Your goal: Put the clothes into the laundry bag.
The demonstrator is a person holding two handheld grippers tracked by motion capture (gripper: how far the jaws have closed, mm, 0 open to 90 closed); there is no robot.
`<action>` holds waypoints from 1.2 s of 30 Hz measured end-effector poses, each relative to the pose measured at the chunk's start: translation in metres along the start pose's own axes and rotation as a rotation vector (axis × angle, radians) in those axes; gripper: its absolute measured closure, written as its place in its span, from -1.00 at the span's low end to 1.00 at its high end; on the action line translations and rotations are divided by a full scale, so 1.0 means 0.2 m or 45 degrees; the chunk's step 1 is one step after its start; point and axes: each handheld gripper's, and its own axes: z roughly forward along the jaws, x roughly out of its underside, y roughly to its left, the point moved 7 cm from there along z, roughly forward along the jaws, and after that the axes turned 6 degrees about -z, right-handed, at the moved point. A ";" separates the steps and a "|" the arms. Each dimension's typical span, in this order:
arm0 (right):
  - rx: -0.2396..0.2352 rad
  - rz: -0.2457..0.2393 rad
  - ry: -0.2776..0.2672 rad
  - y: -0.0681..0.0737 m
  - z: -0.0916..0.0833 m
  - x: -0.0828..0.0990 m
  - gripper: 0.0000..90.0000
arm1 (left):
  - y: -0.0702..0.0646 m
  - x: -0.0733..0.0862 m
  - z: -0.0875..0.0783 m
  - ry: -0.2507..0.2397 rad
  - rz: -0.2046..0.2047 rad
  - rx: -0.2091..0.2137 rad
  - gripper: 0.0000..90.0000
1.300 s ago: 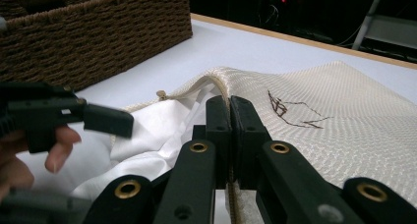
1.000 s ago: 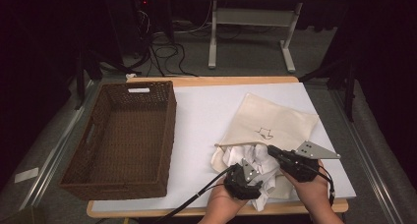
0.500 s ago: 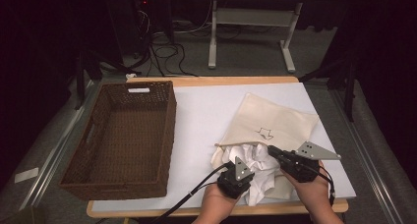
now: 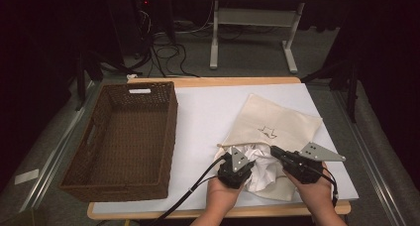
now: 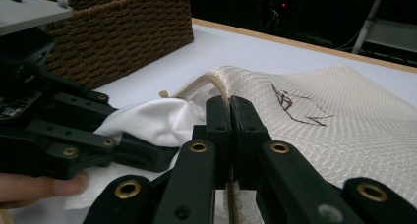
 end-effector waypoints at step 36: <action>-0.007 0.026 -0.039 -0.01 -0.02 -0.01 0.97 | -0.03 0.05 0.04 -0.096 0.065 -0.011 -0.25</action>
